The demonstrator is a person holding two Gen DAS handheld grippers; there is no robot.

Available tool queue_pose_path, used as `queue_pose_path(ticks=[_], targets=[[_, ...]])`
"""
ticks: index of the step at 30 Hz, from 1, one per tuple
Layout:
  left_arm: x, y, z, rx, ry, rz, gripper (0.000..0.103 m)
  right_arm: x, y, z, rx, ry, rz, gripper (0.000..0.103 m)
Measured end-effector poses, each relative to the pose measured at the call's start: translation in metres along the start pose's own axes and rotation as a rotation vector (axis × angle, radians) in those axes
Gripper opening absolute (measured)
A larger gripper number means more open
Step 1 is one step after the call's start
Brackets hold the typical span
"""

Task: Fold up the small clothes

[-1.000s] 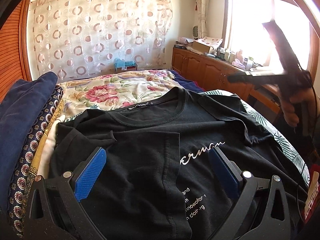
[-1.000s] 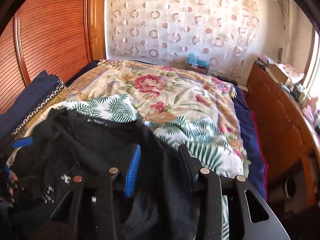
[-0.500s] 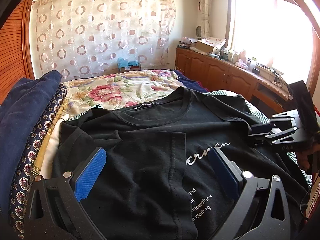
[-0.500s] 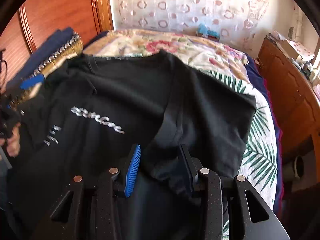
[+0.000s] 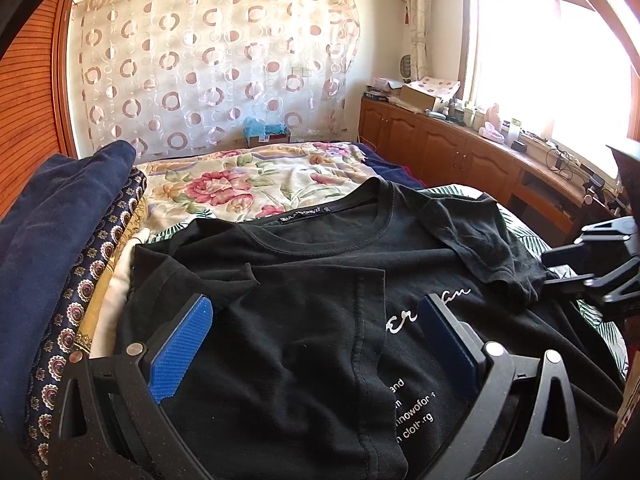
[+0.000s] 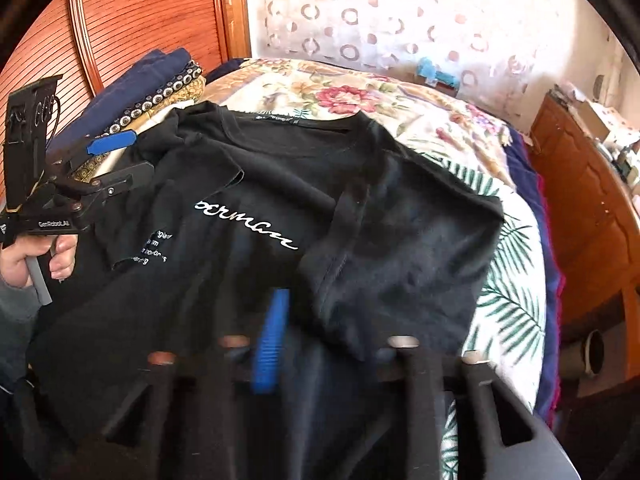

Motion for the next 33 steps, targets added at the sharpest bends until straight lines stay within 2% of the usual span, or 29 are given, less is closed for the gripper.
queue_pose_path(ticks=[2, 6, 11, 15, 18, 22, 25, 28, 33], targets=[[-0.002, -0.001, 0.001, 0.000, -0.001, -0.007, 0.103, -0.011, 0.001, 0.000, 0.012, 0.003, -0.023, 0.051], [-0.003, -0.007, 0.006, 0.000, -0.018, -0.016, 0.103, -0.042, 0.002, -0.008, 0.034, 0.083, -0.070, 0.055], [-0.015, -0.020, 0.012, 0.004, -0.064, -0.044, 0.103, -0.075, 0.001, -0.022, 0.053, 0.185, -0.150, 0.070], [-0.026, -0.031, 0.017, 0.011, -0.056, -0.044, 0.103, -0.069, 0.000, -0.037, 0.061, 0.265, -0.205, 0.070], [-0.026, -0.037, 0.026, 0.037, -0.089, -0.022, 0.102, -0.043, 0.005, -0.047, 0.071, 0.271, -0.187, 0.070], [-0.012, -0.044, 0.042, 0.039, -0.106, 0.053, 0.092, 0.003, 0.016, -0.065, 0.141, 0.210, -0.119, 0.070], [0.006, -0.047, 0.055, 0.048, -0.130, 0.142, 0.080, 0.028, 0.022, -0.076, 0.162, 0.215, -0.080, 0.070], [0.024, -0.045, 0.064, 0.065, -0.168, 0.221, 0.067, 0.042, 0.025, -0.085, 0.178, 0.211, -0.055, 0.070], [0.044, -0.040, 0.076, 0.091, -0.234, 0.297, 0.056, 0.047, 0.024, -0.090, 0.182, 0.189, -0.040, 0.070]])
Point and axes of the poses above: each gripper's, at about its wrist camera, not at the fingertips, and x roughly the way its jaws point, z to its left, y to its underside, the point moved 5 cm from there along x, roughly the way its jaws point, and after that the axes turned 9 degrees about -x, right-handed, at the moved point
